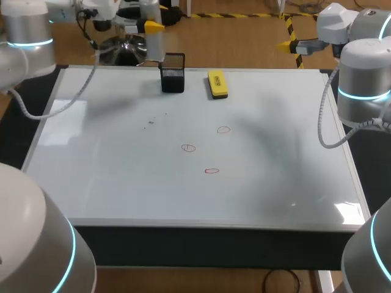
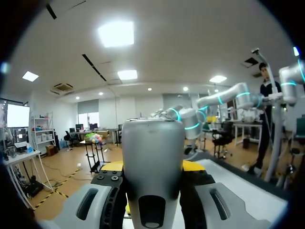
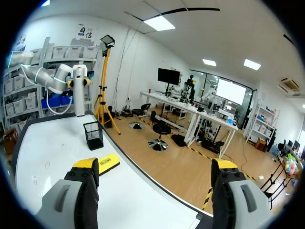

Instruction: Pick up the inspection probe, press it on each red-marked spot on the whiteboard one by one, put down the probe, pick up the eraser, and wipe off all the red marks.

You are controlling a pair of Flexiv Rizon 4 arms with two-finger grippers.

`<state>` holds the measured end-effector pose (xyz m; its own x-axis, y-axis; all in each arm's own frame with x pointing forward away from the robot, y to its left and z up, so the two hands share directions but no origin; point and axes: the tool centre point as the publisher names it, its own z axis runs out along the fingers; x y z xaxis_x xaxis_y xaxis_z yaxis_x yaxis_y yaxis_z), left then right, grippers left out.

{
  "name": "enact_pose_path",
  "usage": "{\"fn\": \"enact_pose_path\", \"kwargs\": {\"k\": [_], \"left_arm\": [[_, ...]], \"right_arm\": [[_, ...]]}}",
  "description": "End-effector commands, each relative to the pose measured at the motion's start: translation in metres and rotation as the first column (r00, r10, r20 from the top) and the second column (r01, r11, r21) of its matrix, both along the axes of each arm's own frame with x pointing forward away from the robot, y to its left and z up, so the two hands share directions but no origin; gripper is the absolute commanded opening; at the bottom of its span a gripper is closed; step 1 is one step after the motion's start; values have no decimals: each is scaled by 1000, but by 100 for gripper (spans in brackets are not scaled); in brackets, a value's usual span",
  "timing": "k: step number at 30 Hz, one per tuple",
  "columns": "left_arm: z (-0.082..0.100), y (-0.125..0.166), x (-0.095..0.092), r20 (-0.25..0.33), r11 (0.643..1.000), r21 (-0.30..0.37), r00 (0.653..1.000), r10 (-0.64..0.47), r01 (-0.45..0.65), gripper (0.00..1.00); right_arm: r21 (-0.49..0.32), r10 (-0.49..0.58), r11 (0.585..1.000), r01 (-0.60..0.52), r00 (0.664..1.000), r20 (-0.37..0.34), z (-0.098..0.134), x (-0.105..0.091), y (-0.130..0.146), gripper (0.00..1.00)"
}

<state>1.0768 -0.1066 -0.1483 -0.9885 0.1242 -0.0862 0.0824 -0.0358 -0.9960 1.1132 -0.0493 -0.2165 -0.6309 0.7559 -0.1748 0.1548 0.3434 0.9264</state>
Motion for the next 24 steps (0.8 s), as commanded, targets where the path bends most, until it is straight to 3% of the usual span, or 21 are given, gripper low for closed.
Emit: {"fn": "enact_pose_path", "kwargs": {"k": [1, 14, 24], "left_arm": [[2, 17, -23, 0, 987, 18, 987, 161, -161, 0], [-25, 70, -38, 29, 972, 28, 972, 234, -235, 0], [-47, 101, -36, -6, 958, 30, 959, 285, -284, 0]], "right_arm": [[-1, 1, 1000, -1, 1000, -1, 0, 0, 0, 100], [-1, 1, 1000, -1, 1000, -1, 0, 0, 0, 100], [-1, 1, 1000, -1, 1000, -1, 0, 0, 0, 100]]}}
